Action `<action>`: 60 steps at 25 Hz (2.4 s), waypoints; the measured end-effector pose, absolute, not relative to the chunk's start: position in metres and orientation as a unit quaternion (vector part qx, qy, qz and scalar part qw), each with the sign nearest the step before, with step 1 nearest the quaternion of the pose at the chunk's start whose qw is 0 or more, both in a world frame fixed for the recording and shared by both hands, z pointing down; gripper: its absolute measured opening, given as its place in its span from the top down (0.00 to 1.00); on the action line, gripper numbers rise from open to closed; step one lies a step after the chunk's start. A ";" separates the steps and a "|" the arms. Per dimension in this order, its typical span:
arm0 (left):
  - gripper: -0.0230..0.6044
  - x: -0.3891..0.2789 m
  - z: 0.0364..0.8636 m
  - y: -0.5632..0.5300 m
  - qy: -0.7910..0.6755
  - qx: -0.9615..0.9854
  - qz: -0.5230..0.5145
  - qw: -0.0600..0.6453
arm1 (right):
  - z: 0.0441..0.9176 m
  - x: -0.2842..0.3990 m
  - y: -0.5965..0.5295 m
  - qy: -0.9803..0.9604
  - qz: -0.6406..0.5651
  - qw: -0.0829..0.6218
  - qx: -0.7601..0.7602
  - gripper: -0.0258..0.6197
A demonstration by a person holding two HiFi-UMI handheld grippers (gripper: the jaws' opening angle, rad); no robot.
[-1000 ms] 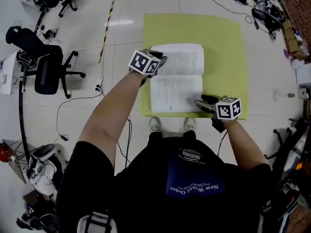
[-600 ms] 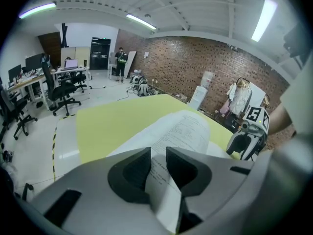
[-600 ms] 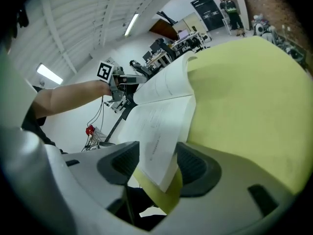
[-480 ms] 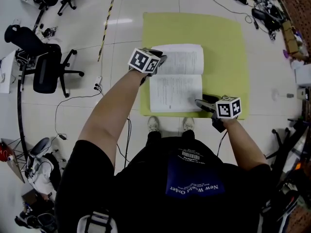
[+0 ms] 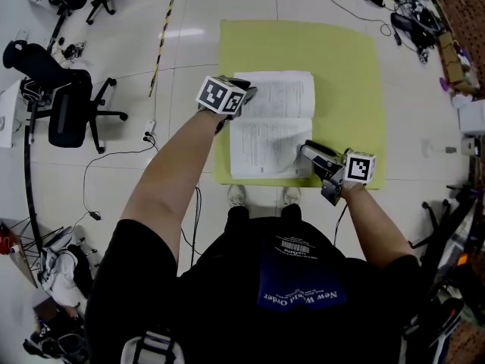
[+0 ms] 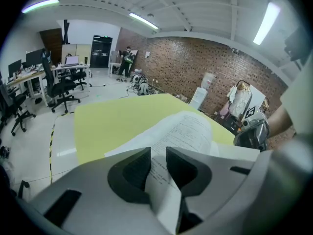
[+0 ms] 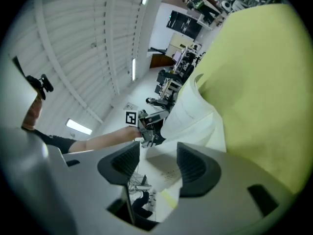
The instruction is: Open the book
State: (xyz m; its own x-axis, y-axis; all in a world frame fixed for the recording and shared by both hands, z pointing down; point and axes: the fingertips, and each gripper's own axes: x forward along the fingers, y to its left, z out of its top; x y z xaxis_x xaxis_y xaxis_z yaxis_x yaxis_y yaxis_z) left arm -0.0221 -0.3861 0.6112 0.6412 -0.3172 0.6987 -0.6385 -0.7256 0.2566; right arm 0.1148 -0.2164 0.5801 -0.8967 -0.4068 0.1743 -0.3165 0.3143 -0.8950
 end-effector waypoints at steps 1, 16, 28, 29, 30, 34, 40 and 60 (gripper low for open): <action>0.82 -0.022 0.613 -0.387 -0.274 0.871 0.320 0.251 | 0.572 0.110 -0.223 0.808 -0.541 0.069 -0.221 0.61; 0.82 -0.075 0.600 -0.407 -0.307 0.867 0.205 0.334 | 0.526 0.091 -0.362 0.808 -0.455 0.208 -0.311 0.63; 0.82 -0.166 0.545 -0.379 -0.369 0.862 0.108 0.331 | 0.523 0.088 -0.406 0.776 -0.456 0.238 -0.365 0.63; 0.82 -0.168 0.542 -0.372 -0.371 0.862 0.100 0.331 | 0.524 0.083 -0.404 0.783 -0.456 0.224 -0.358 0.63; 0.82 -0.169 0.539 -0.365 -0.372 0.862 0.093 0.332 | 0.527 0.080 -0.400 0.789 -0.457 0.208 -0.355 0.63; 0.82 -0.163 0.529 -0.331 -0.370 0.863 0.063 0.339 | 0.533 0.084 -0.381 0.791 -0.456 0.186 -0.363 0.63; 0.82 -0.133 0.514 -0.288 -0.345 0.873 0.030 0.342 | 0.503 0.115 -0.350 0.800 -0.436 0.184 -0.368 0.63; 0.82 -0.118 0.283 -0.201 -0.296 0.925 -0.160 0.177 | 0.274 0.143 -0.218 0.938 -0.150 0.068 -0.306 0.82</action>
State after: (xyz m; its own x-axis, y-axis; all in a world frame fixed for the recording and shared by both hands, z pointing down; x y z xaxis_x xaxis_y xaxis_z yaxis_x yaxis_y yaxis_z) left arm -0.1182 -0.2005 0.2825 0.7733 -0.6045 -0.1912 -0.4913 -0.7619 0.4220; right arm 0.1433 -0.2177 0.2742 -0.8035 -0.5943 -0.0359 -0.5532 0.7675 -0.3240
